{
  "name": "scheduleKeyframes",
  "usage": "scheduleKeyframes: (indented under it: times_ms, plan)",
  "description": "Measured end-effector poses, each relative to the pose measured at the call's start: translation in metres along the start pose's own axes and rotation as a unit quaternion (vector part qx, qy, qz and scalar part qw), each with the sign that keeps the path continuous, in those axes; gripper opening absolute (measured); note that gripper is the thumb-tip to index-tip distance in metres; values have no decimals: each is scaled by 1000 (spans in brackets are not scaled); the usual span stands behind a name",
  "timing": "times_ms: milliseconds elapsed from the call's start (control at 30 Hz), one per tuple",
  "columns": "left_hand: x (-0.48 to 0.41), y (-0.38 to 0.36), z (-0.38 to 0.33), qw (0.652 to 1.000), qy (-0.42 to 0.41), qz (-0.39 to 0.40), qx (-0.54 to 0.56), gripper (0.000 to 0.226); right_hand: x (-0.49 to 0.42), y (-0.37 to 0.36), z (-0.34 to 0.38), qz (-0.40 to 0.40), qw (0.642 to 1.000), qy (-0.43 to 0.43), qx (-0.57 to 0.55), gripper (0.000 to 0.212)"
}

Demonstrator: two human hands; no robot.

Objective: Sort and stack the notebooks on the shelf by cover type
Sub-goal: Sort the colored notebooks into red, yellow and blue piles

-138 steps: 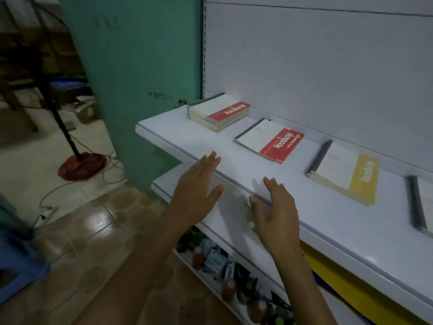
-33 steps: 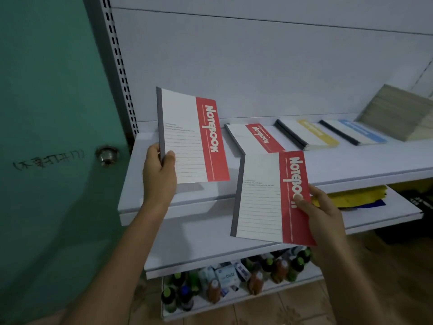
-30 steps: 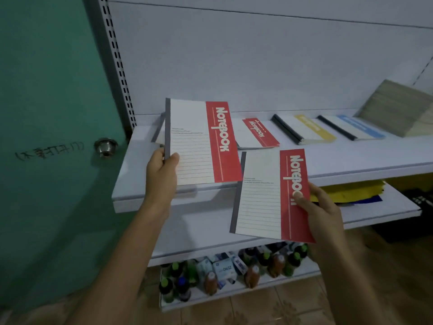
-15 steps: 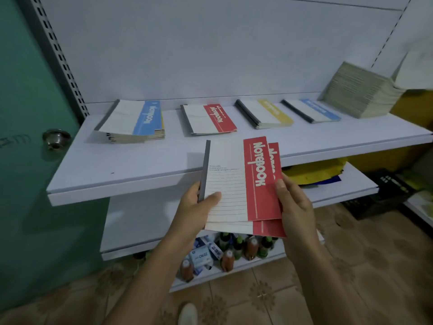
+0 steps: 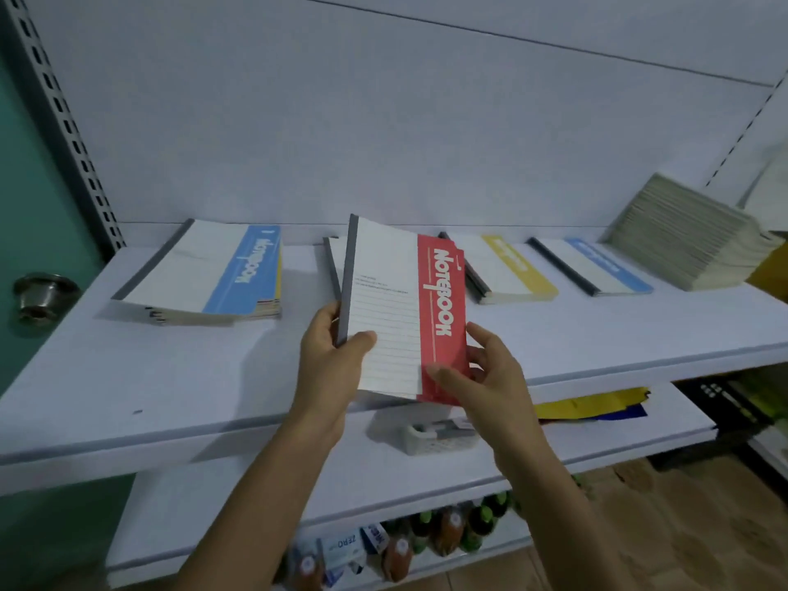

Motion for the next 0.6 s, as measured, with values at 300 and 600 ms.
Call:
scheduleKeyframes:
  times_ms: [300, 600]
  plan:
    - [-126, -7, 24, 957, -67, 100, -264, 28, -133, -31, 43, -33, 984, 85, 154, 55]
    - [-130, -3, 51, 851, -146, 197, -464, 104, -148, -44, 28, 16, 951, 141, 276, 66]
Point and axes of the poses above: each hand's wrist, its own x-axis away from the middle knuckle, its own y-axis out of the back of the hand, z = x × y, the point moved 6 cm from there along -x, towards the middle knuckle, and after that the axes turned 13 degrees about -y, right-handed, at the moved point
